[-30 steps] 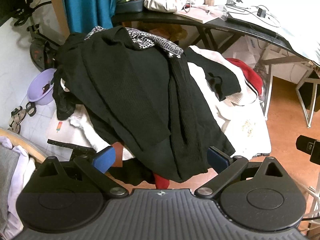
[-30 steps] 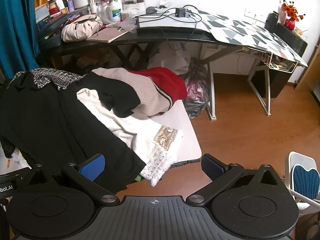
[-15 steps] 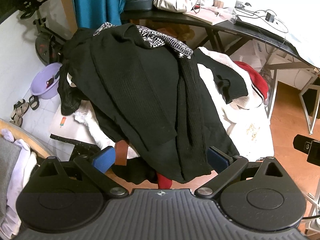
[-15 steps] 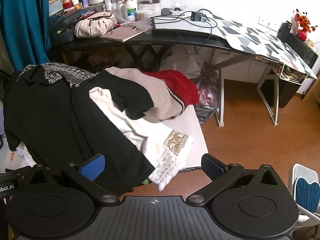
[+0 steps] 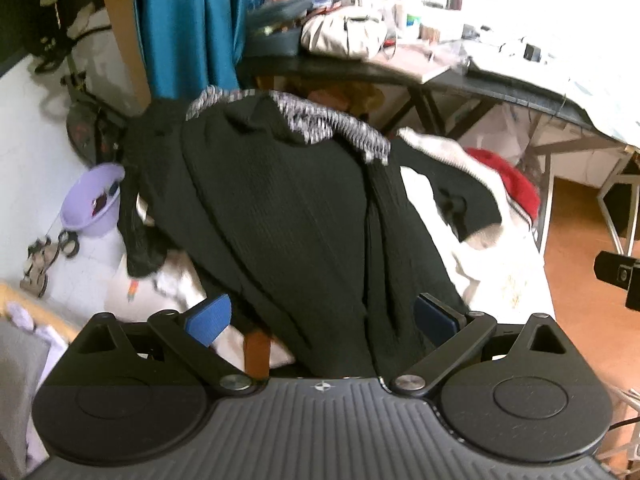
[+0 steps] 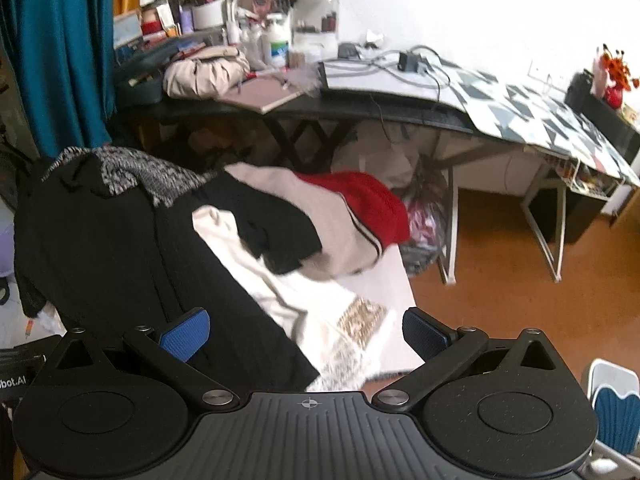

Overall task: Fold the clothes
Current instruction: 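Move both grippers toward the black patterned cardigan on the clothes pile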

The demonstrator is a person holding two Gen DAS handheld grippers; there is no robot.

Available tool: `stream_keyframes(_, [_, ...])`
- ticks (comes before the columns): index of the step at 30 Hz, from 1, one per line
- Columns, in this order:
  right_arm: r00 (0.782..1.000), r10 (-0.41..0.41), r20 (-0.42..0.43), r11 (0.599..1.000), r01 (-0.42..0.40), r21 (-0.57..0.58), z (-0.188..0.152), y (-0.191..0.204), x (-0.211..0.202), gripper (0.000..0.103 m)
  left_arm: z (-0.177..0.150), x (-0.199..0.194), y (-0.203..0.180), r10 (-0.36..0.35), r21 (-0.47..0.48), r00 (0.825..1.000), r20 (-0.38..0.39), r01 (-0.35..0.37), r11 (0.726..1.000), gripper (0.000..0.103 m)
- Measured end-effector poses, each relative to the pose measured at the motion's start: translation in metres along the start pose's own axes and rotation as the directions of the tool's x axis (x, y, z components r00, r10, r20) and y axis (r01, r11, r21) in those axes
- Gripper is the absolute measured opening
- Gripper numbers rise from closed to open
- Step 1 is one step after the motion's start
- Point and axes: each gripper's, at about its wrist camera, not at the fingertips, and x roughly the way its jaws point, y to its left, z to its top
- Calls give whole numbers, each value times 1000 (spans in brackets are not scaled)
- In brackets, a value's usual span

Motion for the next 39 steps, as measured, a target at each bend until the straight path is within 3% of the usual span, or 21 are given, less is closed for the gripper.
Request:
stream_keyframes(6, [998,36,44,999,-35,-19,12,8,-1,102,17,4,11,10,54,998,68,-14,998,100])
stream_keyframes(11, [996,1,92,999,4,-52,20,18,-1,102,27,17,30,-80,31,996,26,79,996,100])
stream_keyframes(15, [993,-12,119,998,19,-56,27,26,2,102,30,24,36,-71,26,997,7,71,997,100])
stream_keyframes(25, [997,36,75,999,-37,6,34,43,5,102,32,22,40,-88,47,996,4,88,995,100])
stream_keyframes(30, [993,65,95,997,-69,43,30,44,-1,102,29,27,42,-82,39,996,-19,83,996,100])
stream_keyframes(39, [993,61,100,998,-60,-21,30,52,-6,102,26,26,48,-93,20,995,-23,93,995,100])
